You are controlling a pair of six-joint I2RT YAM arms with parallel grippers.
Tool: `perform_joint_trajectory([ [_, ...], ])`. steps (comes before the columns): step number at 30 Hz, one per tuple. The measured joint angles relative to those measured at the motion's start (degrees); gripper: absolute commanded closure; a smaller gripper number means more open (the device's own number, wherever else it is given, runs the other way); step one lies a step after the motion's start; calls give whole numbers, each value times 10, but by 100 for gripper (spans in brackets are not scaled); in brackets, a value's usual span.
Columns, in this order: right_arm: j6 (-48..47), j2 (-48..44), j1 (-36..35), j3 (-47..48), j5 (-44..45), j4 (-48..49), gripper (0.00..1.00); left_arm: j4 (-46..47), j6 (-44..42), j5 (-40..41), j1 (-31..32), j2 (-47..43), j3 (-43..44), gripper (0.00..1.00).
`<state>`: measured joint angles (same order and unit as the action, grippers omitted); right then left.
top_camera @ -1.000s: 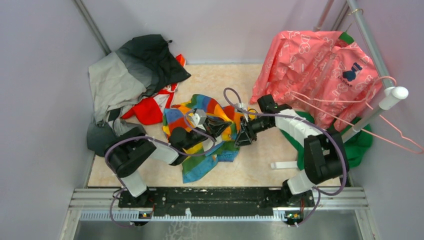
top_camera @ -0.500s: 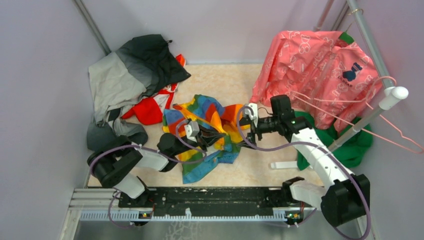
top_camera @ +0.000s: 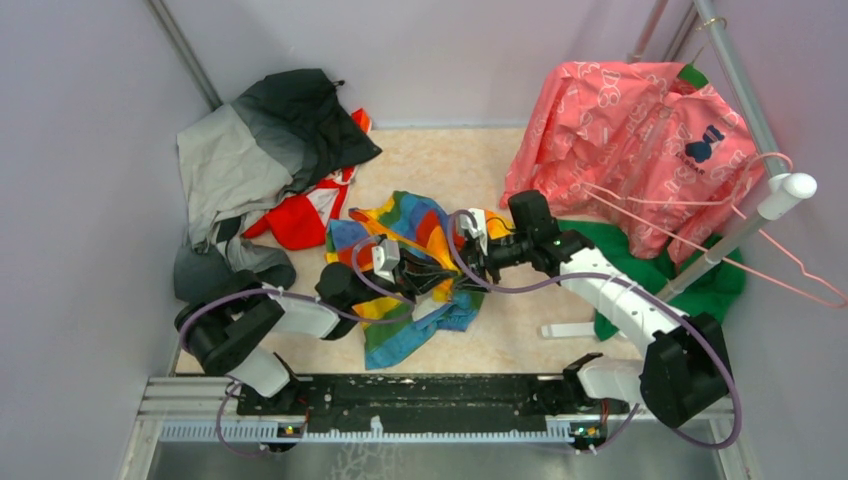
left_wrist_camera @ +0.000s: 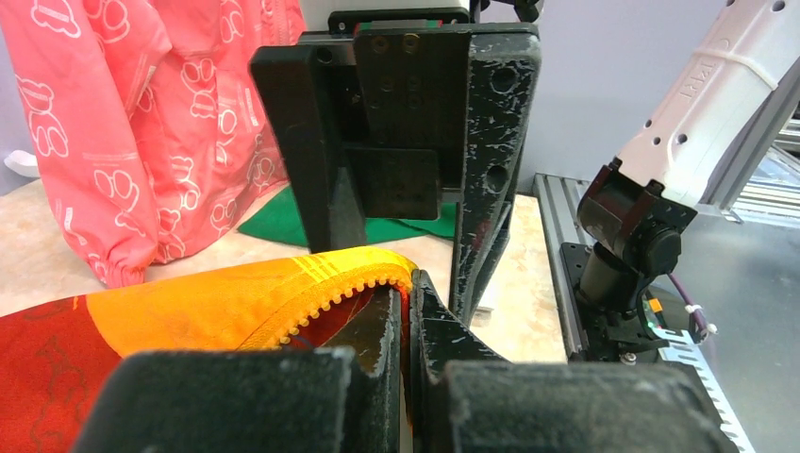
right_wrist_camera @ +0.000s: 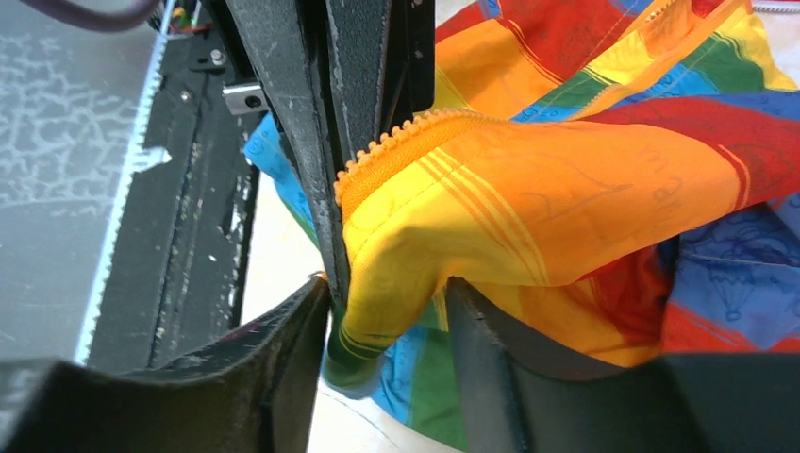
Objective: Zip up the jacket
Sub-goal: Adjust the zipper on the jacket.
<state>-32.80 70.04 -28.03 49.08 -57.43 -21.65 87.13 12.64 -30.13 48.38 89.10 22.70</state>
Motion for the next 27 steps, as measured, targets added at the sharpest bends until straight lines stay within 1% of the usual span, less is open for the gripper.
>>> perform_joint_trajectory([
  [3,10,0,-2,0,-7,3,65,0,3,0,0,0,3,100],
  [4,11,2,-3,0,-7,3,73,0,3,1,0,0,3,100],
  [5,12,3,-3,0,-7,3,86,0,4,2,0,0,3,97],
  [6,13,7,-3,0,-7,2,96,0,4,4,0,0,3,89],
  [7,10,9,-3,0,-9,2,100,0,4,10,0,0,3,79],
  [9,12,13,-3,0,-9,-2,100,0,7,19,-2,0,3,65],
  [10,14,14,-3,0,-9,-3,100,0,10,27,-1,0,3,53],
  [11,15,14,-3,0,-9,-3,100,0,12,36,-1,-1,2,47],
  [12,16,14,-3,0,-9,-3,100,0,13,46,-1,-3,-1,43],
  [15,27,14,-3,0,-10,-3,100,0,24,104,0,-38,-32,36],
  [18,46,14,-3,0,-13,-2,100,-12,40,158,0,-120,-73,31],
  [21,71,14,-3,0,-13,7,100,-113,74,199,0,-255,-80,30],
  [24,108,14,-3,-1,1,35,100,-261,124,214,0,-391,-70,31],
  [27,144,14,0,-7,25,69,100,-353,190,198,0,-454,-69,32],
])
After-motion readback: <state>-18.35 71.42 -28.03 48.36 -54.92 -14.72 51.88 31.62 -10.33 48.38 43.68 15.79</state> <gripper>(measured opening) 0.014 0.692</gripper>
